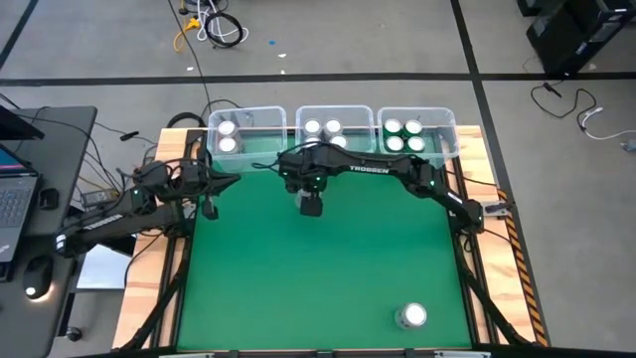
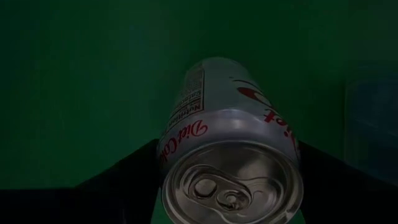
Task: Sort soda cans
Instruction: Put the top red silver soda can into the left transparent bin
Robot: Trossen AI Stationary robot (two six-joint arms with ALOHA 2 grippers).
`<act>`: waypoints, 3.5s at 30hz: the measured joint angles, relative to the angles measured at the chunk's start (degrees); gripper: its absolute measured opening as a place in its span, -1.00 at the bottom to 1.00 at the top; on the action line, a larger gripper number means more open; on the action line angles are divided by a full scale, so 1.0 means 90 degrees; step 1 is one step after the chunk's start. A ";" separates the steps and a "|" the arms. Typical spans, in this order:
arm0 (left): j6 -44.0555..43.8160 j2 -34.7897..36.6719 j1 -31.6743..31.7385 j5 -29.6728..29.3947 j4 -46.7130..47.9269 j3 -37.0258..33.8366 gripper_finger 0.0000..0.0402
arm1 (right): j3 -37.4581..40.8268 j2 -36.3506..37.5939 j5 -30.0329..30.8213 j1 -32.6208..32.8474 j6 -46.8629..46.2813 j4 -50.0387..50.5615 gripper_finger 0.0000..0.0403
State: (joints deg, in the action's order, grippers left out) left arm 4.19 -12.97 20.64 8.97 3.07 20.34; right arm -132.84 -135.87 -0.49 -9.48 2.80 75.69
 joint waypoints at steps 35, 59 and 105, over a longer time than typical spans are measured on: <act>-0.0458 -0.0630 -0.0002 0.0128 0.0394 0.0500 -1.00 | -0.0163 0.0556 0.0741 0.0138 0.0151 0.0051 0.25; 0.0007 -0.3140 -0.0010 0.0134 0.2457 0.3149 -1.00 | 0.2999 0.2319 0.0831 -0.0008 0.0897 -0.3432 -1.00; -0.0805 -0.9833 -0.0480 0.0078 0.7769 0.8835 0.18 | 1.0363 0.7050 0.1450 -0.0054 0.0543 -0.9495 -1.00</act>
State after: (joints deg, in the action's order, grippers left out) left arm -3.06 -101.47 16.33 9.67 73.00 99.85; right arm -39.57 -72.42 12.56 -9.97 7.68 -9.76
